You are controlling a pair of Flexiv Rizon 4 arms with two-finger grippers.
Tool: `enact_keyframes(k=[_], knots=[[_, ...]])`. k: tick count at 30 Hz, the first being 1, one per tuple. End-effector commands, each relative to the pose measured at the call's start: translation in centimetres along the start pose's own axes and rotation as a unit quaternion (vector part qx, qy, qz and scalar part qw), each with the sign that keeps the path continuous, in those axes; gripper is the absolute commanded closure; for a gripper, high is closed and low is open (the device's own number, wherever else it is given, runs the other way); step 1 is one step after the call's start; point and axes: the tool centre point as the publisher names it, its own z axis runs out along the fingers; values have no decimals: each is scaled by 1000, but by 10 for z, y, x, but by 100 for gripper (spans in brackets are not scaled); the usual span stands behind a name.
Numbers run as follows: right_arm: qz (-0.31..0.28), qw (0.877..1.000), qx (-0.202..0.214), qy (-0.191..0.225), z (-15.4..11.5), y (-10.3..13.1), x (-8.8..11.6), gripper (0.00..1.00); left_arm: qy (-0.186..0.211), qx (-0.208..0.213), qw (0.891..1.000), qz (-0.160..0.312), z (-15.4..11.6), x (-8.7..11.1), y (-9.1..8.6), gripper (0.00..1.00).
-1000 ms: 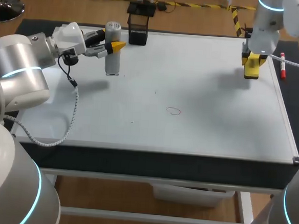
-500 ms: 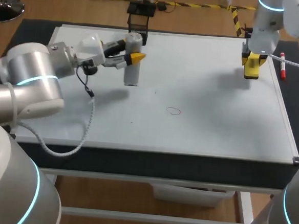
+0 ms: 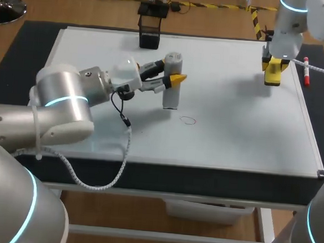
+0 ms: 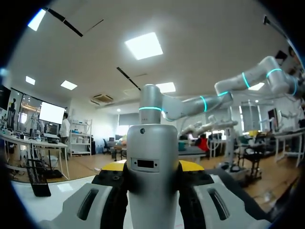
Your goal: Pick up the inspection probe, press it on each red-marked spot on the whiteboard one by one, put down the probe, pick up the eraser, and wipe off all the red marks.
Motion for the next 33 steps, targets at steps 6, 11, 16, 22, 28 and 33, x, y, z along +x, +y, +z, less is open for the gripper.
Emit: enact_keyframes(k=[6, 11, 16, 22, 28, 33], knots=[[-1, 1000, 0, 1, -1, -1, 1, 100, 29, 9, 999, -9, 18, 19, 10, 100], [-1, 1000, 0, 1, -1, -1, 1, 100, 43, 12, 999, -18, 22, 29, 16, 100], [-1, 1000, 0, 1, -1, -1, 1, 100, 66, 19, 997, -29, 26, 33, 24, 100], [-1, 1000, 0, 1, -1, -1, 1, 100, 78, 19, 996, -30, 31, 35, 27, 100], [-1, 1000, 0, 1, -1, -1, 1, 100, 92, 22, 995, -28, 34, 38, 31, 100], [-1, 1000, 0, 1, -1, -1, 1, 100, 98, 22, 995, -26, 36, 38, 34, 100]])
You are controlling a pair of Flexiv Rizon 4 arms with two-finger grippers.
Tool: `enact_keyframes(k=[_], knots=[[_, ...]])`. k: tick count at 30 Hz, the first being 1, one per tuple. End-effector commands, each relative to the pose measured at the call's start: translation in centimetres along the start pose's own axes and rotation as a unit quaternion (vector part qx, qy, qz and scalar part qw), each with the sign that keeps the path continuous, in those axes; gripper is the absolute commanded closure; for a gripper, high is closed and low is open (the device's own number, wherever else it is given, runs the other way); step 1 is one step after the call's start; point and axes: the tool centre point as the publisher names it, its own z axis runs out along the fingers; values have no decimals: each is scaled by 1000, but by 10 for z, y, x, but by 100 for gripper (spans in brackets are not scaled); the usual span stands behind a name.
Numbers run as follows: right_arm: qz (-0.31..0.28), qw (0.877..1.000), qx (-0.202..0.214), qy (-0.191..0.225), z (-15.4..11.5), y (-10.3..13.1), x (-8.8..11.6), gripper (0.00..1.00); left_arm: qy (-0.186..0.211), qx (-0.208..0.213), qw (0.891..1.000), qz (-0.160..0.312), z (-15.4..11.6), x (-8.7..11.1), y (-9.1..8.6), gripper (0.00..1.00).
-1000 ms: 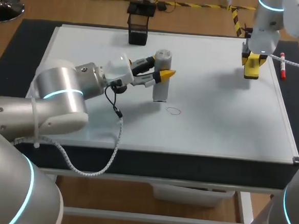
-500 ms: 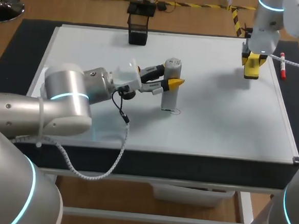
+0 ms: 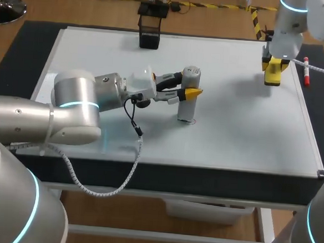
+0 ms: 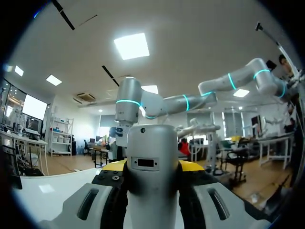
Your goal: Pick up the inspection probe, press it on each red-marked spot on the whiteboard one by one, put down the probe, pick up the eraser, and wipe off all the red marks.
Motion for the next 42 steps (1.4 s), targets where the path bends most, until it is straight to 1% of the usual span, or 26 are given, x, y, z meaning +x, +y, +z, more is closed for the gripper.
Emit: enact_keyframes(k=[1, 3, 9, 29, 36, 42], knots=[[-1, 1000, 0, 1, -1, -1, 1, 100, 9, 2, 1000, 0, 2, -4, 5, 100], [-1, 1000, 0, 1, -1, -1, 1, 100, 16, -1, 1000, 2, 3, -4, 6, 100], [-1, 1000, 0, 1, -1, -1, 1, 100, 21, -7, 1000, 1, 4, -3, 8, 100], [-1, 1000, 0, 1, -1, -1, 1, 100, 22, -15, 1000, 6, 3, 0, 6, 100], [-1, 1000, 0, 1, -1, -1, 1, 100, 23, -22, 999, 14, -1, -2, -2, 100], [-1, 1000, 0, 1, -1, -1, 1, 100, 17, -27, 999, 26, -13, -8, -16, 100]])
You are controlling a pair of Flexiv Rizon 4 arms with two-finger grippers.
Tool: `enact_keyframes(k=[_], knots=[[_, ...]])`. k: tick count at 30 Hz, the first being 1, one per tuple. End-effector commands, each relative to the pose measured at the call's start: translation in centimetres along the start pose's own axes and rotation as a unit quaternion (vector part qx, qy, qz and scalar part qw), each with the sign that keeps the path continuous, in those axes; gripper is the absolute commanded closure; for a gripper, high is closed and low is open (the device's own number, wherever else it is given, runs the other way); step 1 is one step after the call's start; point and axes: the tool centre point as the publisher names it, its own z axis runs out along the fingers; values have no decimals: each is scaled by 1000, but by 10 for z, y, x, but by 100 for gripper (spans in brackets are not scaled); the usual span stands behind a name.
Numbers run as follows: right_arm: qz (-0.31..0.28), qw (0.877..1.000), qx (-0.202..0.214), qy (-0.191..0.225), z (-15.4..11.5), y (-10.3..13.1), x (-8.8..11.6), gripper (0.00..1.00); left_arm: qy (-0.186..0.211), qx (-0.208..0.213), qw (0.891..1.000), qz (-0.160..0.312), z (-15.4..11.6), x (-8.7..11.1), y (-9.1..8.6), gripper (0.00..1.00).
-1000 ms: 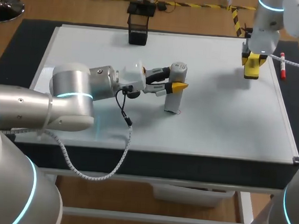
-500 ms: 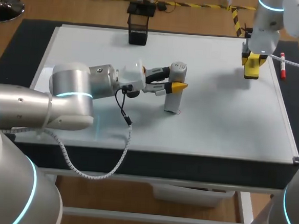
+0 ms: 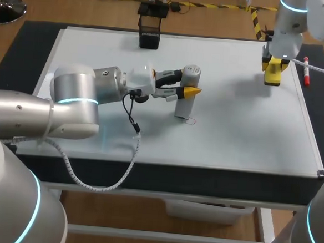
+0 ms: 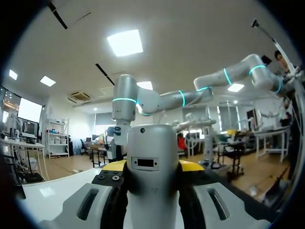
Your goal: Pick up the inspection probe, press it on each red-marked spot on the whiteboard one by one, put down the probe, pick up the eraser, and wipe off all the red marks.
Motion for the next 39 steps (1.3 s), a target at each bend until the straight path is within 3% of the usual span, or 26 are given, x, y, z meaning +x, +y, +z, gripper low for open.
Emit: enact_keyframes(k=[1, 11, 20, 28, 39], knots=[[-1, 1000, 0, 1, -1, -1, 1, 100, -9, -6, 1000, 8, -15, -2, -16, 100], [-1, 1000, 0, 1, -1, -1, 1, 100, -51, 3, 998, 40, -62, -31, -47, 100], [-1, 1000, 0, 1, -1, -1, 1, 100, -86, 7, 996, 36, -111, -64, -68, 100], [-1, 1000, 0, 1, -1, -1, 1, 100, -108, 20, 994, 23, -144, -89, -73, 100], [-1, 1000, 0, 1, -1, -1, 1, 100, -104, 12, 994, 9, -157, -108, -74, 100]])
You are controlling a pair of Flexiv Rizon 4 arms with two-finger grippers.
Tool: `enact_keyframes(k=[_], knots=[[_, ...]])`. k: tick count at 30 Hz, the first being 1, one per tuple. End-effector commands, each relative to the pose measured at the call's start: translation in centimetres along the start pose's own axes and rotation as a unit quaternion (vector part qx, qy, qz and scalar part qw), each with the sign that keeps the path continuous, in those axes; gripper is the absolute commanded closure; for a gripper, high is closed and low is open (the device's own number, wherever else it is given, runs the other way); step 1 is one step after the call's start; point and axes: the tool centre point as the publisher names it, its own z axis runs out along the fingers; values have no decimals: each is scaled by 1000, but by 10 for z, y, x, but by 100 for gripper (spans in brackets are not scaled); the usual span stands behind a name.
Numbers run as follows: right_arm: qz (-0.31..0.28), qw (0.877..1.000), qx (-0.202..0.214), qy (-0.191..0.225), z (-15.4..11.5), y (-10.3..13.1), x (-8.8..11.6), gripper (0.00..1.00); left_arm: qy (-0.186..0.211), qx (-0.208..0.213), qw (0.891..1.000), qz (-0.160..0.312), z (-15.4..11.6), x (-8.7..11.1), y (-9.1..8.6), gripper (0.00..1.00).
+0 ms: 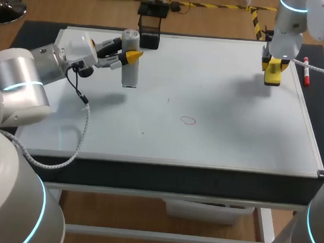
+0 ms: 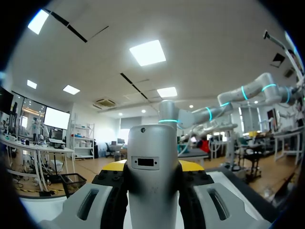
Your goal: Pick up the inspection probe, press it on each red-marked spot on the whiteboard one by one, put down the probe, pick up the eraser, and wipe off all the red marks.
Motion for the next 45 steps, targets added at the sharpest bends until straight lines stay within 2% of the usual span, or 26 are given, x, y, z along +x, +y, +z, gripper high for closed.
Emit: enact_keyframes(k=[1, 18, 24, 30, 36, 41, 45], knots=[[-1, 1000, 0, 1, -1, -1, 1, 100, 8, 0, 1000, -2, -2, -7, 1, 100], [-1, 1000, 0, 1, -1, -1, 1, 100, -5, -6, 1000, -6, -22, -20, -5, 100], [-50, 998, 23, 6, -8, 49, -28, 100, -5, -6, 1000, -6, -22, -20, -5, 100], [-93, 995, 24, 4, -7, 103, -56, 100, -5, -6, 1000, -6, -22, -20, -5, 100], [-127, 991, 28, 2, -8, 142, -84, 100, -5, -6, 1000, -6, -22, -20, -5, 100], [-174, 984, 28, 5, -5, 178, -116, 100, -5, -6, 1000, -6, -22, -20, -5, 100], [-202, 979, 23, 0, -4, 196, -139, 100, -5, -6, 1000, -6, -22, -20, -5, 100]])
